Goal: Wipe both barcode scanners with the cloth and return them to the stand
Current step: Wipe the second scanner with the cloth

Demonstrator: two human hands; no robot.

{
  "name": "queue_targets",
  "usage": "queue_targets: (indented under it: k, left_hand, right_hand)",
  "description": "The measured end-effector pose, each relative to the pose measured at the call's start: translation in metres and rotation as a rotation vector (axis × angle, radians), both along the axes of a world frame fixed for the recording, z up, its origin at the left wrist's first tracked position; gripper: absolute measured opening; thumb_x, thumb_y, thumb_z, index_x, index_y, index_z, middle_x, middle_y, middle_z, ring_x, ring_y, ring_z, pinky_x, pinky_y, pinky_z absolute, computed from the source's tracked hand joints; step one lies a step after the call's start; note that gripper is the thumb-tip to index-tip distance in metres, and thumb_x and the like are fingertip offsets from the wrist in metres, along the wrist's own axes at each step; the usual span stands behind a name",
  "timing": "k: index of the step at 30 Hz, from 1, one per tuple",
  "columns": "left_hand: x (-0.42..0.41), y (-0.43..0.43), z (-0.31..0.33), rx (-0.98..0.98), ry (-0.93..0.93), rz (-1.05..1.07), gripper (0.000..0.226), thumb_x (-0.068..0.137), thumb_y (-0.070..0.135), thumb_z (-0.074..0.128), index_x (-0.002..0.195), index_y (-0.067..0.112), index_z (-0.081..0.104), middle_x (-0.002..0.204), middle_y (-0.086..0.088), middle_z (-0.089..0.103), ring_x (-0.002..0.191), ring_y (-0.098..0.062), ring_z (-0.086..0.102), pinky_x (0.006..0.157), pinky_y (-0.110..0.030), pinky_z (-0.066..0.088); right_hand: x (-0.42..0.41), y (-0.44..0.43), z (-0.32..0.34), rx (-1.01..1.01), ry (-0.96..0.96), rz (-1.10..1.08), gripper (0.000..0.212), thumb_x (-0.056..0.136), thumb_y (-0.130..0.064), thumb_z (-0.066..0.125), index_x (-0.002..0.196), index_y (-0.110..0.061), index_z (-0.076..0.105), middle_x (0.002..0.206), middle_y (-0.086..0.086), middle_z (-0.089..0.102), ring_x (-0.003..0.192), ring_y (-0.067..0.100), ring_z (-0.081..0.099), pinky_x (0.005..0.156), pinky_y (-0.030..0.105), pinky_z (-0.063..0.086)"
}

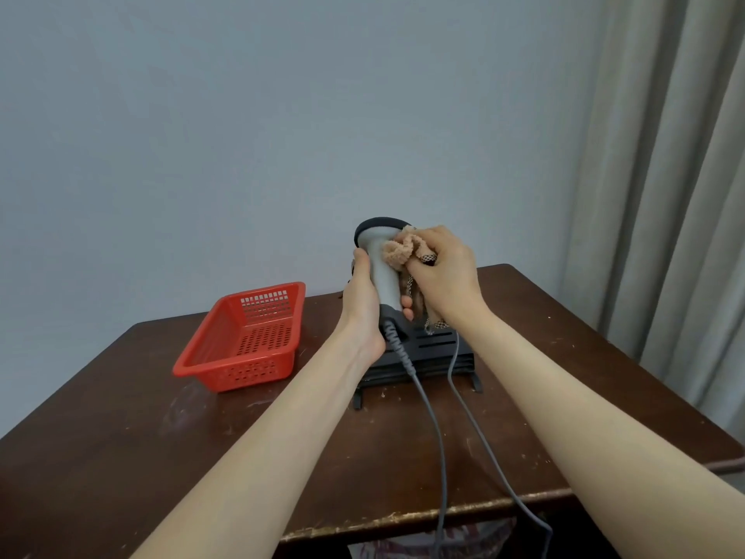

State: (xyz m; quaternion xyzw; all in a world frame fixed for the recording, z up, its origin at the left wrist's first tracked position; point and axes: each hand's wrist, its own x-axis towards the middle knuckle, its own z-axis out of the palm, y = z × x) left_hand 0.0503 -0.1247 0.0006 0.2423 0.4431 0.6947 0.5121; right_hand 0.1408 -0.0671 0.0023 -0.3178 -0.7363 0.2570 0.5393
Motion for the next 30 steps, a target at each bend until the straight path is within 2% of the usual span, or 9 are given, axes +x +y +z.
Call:
queue_targets:
  k: [2,5,7,10,13,16,22,25,30]
  left_hand:
    - [-0.002,0.002,0.000,0.007,0.011,0.008,0.063,0.093,0.064,0.030,0.096,0.012,0.066,0.068,-0.006,0.057,0.044,-0.014,0.048,0.038,-0.020,0.040]
    - [-0.011,0.001,0.001,0.030,-0.022,0.006,0.061,0.094,0.063,0.027,0.095,0.016,0.066,0.072,-0.004,0.068,0.050,-0.015,0.059,0.044,-0.021,0.043]
    - [-0.015,-0.001,0.002,0.033,-0.062,-0.016,0.063,0.092,0.064,0.032,0.093,0.011,0.065,0.071,-0.007,0.070,0.056,-0.018,0.066,0.054,-0.025,0.052]
    - [-0.012,-0.001,-0.003,0.022,-0.014,-0.012,0.066,0.091,0.065,0.034,0.087,0.008,0.067,0.069,-0.010,0.070,0.060,-0.020,0.069,0.067,-0.033,0.054]
    - [-0.007,0.003,-0.008,0.027,0.035,0.000,0.063,0.091,0.065,0.035,0.082,0.013,0.070,0.075,-0.011,0.071,0.068,-0.022,0.070,0.071,-0.037,0.054]
    - [0.001,-0.002,-0.010,0.029,0.083,0.023,0.056,0.096,0.056,0.034,0.099,0.012,0.067,0.093,-0.013,0.073,0.086,-0.025,0.071,0.082,-0.041,0.056]
    - [0.009,-0.003,-0.004,0.023,0.060,-0.006,0.057,0.095,0.059,0.032,0.098,0.012,0.065,0.075,-0.007,0.073,0.063,-0.019,0.070,0.056,-0.028,0.055]
    - [0.006,-0.005,0.001,0.006,0.016,0.013,0.056,0.093,0.060,0.037,0.101,0.009,0.061,0.068,-0.009,0.061,0.043,-0.014,0.054,0.039,-0.020,0.043]
    - [0.002,-0.007,0.002,-0.029,-0.029,0.004,0.042,0.091,0.048,0.053,0.106,0.009,0.060,0.074,-0.009,0.058,0.041,-0.011,0.048,0.036,-0.017,0.040]
  right_hand:
    - [0.001,-0.008,0.000,-0.020,0.019,0.088,0.013,0.083,-0.011,0.065,0.092,-0.017,0.071,0.094,-0.002,0.064,0.086,0.012,0.060,0.068,0.013,0.043]
    - [0.005,-0.017,-0.003,0.007,-0.045,0.243,0.013,0.072,-0.001,0.067,0.082,-0.008,0.072,0.089,0.003,0.066,0.085,0.015,0.062,0.075,0.025,0.047]
    - [0.009,-0.021,-0.004,-0.016,-0.088,0.329,0.016,0.068,0.001,0.069,0.083,-0.004,0.073,0.089,0.002,0.067,0.086,0.015,0.062,0.077,0.024,0.047]
    - [0.012,-0.024,-0.004,-0.086,-0.104,0.390,0.014,0.069,0.002,0.069,0.082,-0.004,0.071,0.077,-0.003,0.064,0.071,0.008,0.060,0.066,0.019,0.048]
    - [0.007,-0.020,-0.001,-0.101,-0.067,0.313,0.008,0.074,-0.008,0.067,0.079,-0.004,0.062,0.066,0.006,0.060,0.061,0.013,0.056,0.057,0.033,0.046]
    - [0.000,-0.007,0.004,-0.022,-0.085,0.121,0.010,0.079,-0.021,0.066,0.087,-0.018,0.062,0.080,0.000,0.065,0.075,0.014,0.058,0.067,0.031,0.045]
    - [-0.005,0.001,0.008,-0.007,-0.076,-0.107,0.019,0.085,-0.018,0.058,0.102,-0.026,0.064,0.101,-0.001,0.057,0.089,0.015,0.053,0.076,0.029,0.040]
    - [-0.002,0.001,-0.002,-0.121,-0.011,-0.033,0.015,0.084,-0.014,0.058,0.091,-0.023,0.066,0.092,0.001,0.063,0.084,0.019,0.058,0.074,0.035,0.048]
    - [0.001,0.002,0.001,-0.185,-0.096,-0.085,0.007,0.079,-0.019,0.061,0.086,-0.017,0.063,0.079,0.001,0.066,0.081,0.023,0.061,0.068,0.035,0.047]
